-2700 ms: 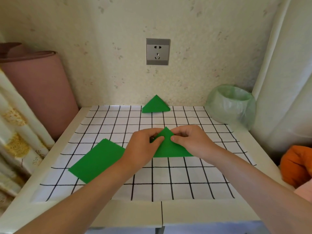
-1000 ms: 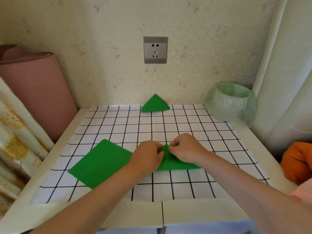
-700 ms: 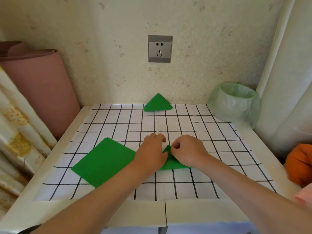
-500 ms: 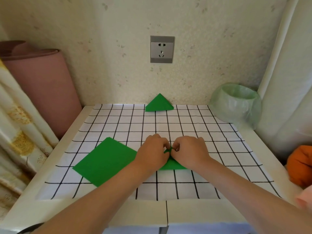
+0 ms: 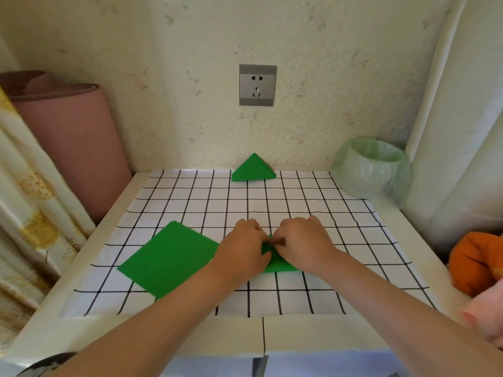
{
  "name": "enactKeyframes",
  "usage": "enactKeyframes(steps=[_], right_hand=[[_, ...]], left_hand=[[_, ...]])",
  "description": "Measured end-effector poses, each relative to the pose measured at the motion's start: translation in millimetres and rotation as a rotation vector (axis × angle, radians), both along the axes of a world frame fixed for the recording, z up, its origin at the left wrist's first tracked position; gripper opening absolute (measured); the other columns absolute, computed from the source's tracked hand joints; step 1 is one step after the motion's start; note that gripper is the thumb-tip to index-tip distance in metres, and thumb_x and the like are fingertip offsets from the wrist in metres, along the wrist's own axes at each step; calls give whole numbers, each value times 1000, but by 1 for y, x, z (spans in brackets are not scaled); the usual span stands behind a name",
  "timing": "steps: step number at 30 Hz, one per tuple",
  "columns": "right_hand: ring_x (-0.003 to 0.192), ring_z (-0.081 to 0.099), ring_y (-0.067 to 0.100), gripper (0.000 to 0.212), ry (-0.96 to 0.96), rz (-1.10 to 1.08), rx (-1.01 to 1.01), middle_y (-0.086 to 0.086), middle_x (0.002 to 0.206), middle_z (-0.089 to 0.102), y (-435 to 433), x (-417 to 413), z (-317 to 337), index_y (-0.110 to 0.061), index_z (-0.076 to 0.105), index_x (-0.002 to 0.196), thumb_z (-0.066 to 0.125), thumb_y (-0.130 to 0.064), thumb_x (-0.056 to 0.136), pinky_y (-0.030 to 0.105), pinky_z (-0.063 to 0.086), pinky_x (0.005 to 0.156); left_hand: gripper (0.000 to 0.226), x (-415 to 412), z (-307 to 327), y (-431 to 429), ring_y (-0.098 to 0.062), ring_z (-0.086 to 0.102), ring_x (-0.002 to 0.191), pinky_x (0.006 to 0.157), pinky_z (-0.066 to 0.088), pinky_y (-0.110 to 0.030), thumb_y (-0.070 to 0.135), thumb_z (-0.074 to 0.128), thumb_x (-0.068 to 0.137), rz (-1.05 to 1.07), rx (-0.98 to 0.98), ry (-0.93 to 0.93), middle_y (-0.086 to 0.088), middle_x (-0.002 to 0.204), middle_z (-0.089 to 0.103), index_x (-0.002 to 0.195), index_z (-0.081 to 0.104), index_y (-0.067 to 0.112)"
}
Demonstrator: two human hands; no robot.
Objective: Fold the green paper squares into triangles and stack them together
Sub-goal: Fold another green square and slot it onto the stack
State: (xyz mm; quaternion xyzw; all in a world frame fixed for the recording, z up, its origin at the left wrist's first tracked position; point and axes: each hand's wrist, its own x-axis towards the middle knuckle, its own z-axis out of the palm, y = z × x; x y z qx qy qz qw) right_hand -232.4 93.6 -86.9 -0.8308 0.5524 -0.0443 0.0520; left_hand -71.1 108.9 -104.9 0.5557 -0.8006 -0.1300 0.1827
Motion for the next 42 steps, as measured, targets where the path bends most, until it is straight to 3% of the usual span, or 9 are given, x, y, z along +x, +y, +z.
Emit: enactKeyframes(steps=[3,7,12,15,19,21,24,31,42], right_hand=[[92,58,17,26,-7,-12,-5,-10,98,62,1,0,-1,-41,72,108,50,-34,97,38,34,89],[90,58,16,25,-9,-31,-16,-10,97,62,2,-1,-2,-40,73,103,49,-35,96,38,34,90],[89,57,18,26,20,-16,-44,-8,96,62,7,0,-2,-39,72,104,48,-33,98,39,34,87],[89,57,19,27,28,-21,-62,-8,94,62,9,0,-3,-37,73,100,47,-32,98,39,33,86],[88,56,19,30,23,-23,-69,-7,92,62,9,1,-4,-41,72,101,44,-31,99,39,32,84],[89,56,20,31,20,-23,-76,-7,93,61,10,2,-4,-42,72,103,43,-31,100,39,32,83],[91,56,21,30,20,-32,-85,-7,96,62,10,1,-6,-41,72,103,43,-33,100,39,32,83],[98,56,22,29,31,-17,-98,-7,107,64,10,0,-6,-39,71,110,45,-32,100,39,30,87],[103,54,22,28,38,-6,-157,-8,111,65,21,0,-5,-38,70,113,47,-31,98,38,29,88]], left_hand=[[23,1,1,8,-16,45,102,84,47,-33,24,66,82,-40,-101,-6,2,105,53,104,69,17],[15,-1,-1,21,-16,46,100,82,44,-31,15,59,89,-141,-98,-9,1,100,57,96,72,18],[22,0,-11,34,-23,51,74,61,48,-36,12,53,84,-238,-232,-133,-1,78,62,85,74,17],[40,-1,-12,44,-22,54,84,62,50,-36,23,34,85,-193,-157,-73,-2,92,64,95,71,14],[52,-1,-6,39,-23,47,100,89,45,-37,31,28,82,-184,-57,-147,-4,115,60,115,61,10],[56,1,-4,36,-23,46,105,94,42,-35,33,25,83,-188,-68,-180,-5,122,58,121,60,10],[61,3,-8,37,-24,48,101,89,45,-37,34,20,81,-246,-116,-210,-7,116,60,112,66,8],[40,8,-7,56,-19,52,92,71,48,-30,25,35,81,-336,-181,-207,0,106,60,92,70,10],[41,0,-10,79,-18,49,93,70,51,-38,29,35,82,-219,-171,-120,0,99,59,98,69,11]])
